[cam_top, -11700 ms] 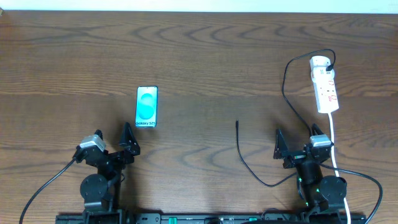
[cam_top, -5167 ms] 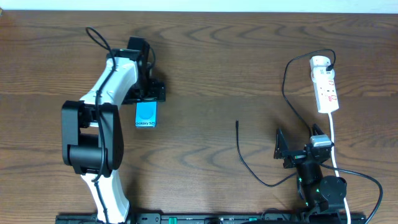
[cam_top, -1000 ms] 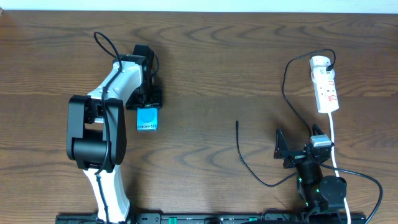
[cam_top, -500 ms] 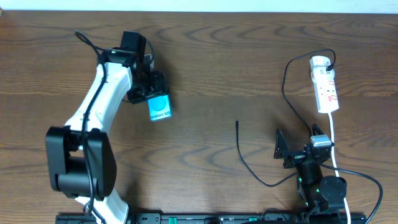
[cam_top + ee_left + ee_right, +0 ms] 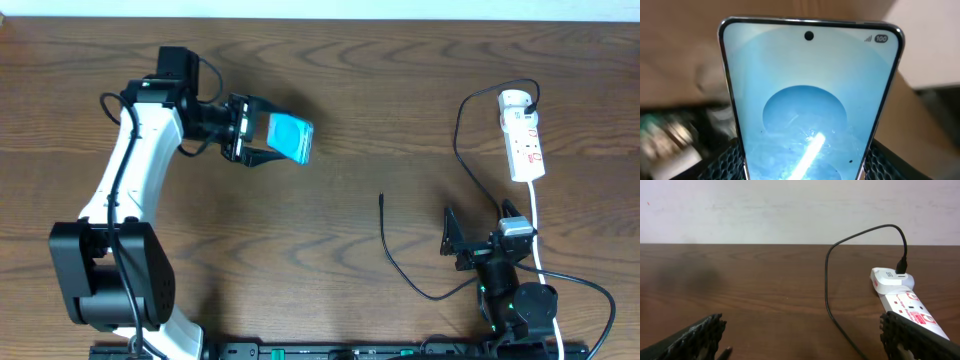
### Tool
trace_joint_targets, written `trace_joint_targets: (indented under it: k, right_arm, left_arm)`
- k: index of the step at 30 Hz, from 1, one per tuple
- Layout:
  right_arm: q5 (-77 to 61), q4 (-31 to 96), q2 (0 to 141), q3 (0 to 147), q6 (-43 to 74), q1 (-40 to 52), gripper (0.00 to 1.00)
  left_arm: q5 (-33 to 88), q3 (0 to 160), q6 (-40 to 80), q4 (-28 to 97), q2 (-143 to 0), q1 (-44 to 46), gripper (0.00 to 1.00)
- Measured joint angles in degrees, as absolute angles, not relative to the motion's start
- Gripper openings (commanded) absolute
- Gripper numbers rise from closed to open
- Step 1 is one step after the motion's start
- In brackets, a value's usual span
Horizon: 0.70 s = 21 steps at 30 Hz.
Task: Plug charger to phone and switch on socket
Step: 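Lift the phone with the left gripper and tilt it upright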
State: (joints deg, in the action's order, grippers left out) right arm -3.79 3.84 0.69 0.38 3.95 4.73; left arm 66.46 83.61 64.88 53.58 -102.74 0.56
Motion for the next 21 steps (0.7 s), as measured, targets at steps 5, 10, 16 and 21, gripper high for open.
trace_joint_targets:
  k: [5, 10, 16, 21]
  right_arm:
    - [-3.79, 3.84, 0.67, 0.38, 3.95, 4.73, 0.99]
    - [-3.79, 3.86, 0.69, 0.38, 3.95, 4.73, 0.99]
    - [-3.79, 3.84, 0.69, 0.38, 3.95, 4.73, 0.99]
    - [-3.79, 3.84, 0.67, 0.38, 3.95, 4.73, 0.99]
  left_arm:
    - [80.05, 83.61, 71.81, 53.56, -102.74, -1.74, 0.07]
    - [85.36, 83.61, 73.69, 53.56, -102.74, -3.84, 0.07]
    - [86.78, 83.61, 73.84, 53.56, -102.74, -4.19, 0.07]
    - [86.91, 83.61, 73.93, 52.97, -102.74, -4.19, 0.07]
